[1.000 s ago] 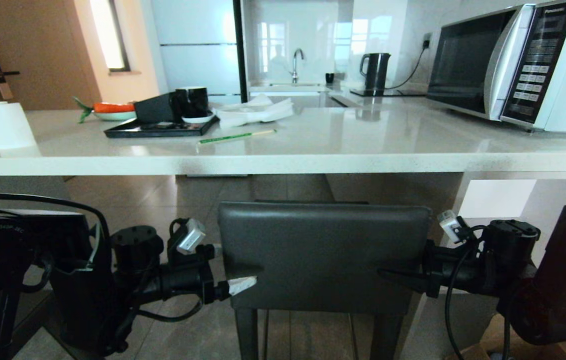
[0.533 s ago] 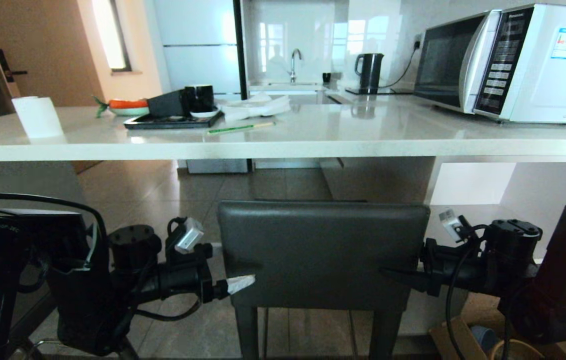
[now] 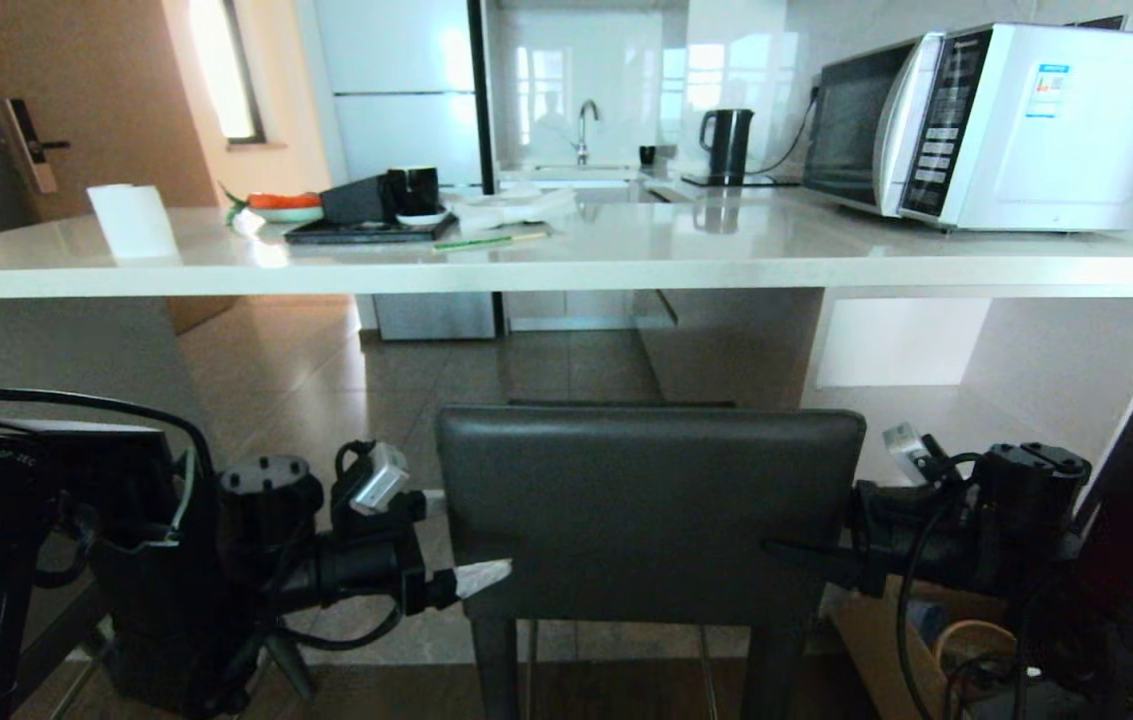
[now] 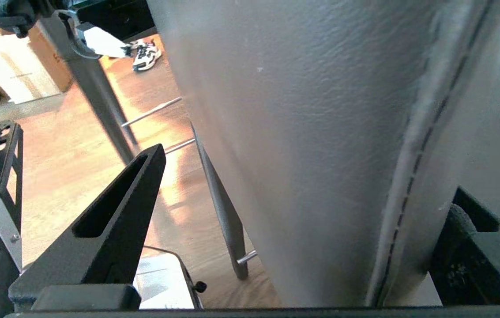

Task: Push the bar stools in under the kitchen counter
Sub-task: Pull the gray chair out from under the dining table

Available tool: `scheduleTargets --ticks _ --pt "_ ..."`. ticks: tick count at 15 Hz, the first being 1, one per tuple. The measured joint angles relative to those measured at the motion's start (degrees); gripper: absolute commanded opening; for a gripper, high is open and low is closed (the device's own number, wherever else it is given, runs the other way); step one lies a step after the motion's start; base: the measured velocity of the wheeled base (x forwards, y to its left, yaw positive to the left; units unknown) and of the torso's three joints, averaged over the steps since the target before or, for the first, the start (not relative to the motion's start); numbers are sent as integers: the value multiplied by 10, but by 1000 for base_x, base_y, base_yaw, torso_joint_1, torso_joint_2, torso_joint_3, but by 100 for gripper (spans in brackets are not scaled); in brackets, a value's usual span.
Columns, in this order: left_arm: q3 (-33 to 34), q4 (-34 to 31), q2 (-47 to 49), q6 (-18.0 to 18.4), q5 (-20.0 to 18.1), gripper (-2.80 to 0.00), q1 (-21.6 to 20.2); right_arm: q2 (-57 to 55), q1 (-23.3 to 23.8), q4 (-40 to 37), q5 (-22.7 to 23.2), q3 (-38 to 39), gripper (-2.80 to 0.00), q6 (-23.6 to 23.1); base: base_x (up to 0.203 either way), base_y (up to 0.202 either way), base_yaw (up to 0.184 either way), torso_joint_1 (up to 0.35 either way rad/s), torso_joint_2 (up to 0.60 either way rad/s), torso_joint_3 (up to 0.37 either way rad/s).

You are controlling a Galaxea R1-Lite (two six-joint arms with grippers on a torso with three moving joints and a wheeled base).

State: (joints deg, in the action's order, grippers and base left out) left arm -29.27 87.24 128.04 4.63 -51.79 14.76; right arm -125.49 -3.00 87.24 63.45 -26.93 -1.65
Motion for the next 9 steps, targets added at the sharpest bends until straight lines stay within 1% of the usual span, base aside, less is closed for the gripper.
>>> scheduleTargets --ticks 7,9 --pt "7 0 -5 4 -1 0 0 3 0 -1 0 1 0 0 -194 0 -2 3 0 2" --pt "5 -1 -5 3 1 0 0 3 0 -1 0 1 0 0 -164 0 -4 -1 3 7"
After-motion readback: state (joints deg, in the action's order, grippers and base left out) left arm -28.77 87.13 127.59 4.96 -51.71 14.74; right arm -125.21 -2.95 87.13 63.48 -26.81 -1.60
